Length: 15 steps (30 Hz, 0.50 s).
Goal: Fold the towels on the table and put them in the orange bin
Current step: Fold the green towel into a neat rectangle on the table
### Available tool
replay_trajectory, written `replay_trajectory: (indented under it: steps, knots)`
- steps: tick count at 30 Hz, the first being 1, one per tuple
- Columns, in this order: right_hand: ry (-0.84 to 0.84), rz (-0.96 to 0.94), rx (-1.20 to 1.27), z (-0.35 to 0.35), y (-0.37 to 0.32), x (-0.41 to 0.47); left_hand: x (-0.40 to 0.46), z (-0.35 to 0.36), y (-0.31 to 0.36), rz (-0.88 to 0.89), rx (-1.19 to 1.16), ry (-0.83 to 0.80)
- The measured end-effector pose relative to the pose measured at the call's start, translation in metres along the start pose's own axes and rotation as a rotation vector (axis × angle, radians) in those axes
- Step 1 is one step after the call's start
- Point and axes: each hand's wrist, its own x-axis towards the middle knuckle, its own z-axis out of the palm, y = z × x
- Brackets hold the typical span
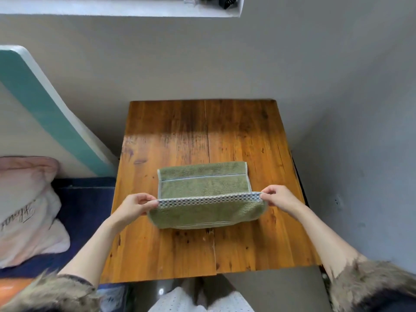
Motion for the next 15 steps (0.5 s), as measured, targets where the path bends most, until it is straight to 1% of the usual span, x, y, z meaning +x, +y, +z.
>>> replay_trajectory:
  steps: [4, 7, 15]
  knots:
    - [0.063, -0.009, 0.116, 0.002, -0.012, 0.024, 0.021, -0.002, 0.009, 0.059, -0.034, 0.145]
    - [0.103, -0.018, 0.186, 0.003, -0.025, 0.051, 0.044, -0.007, 0.012, 0.077, -0.043, 0.188]
    - [0.176, -0.015, 0.175, 0.017, -0.039, 0.128, 0.117, -0.015, 0.007, 0.094, 0.001, 0.275]
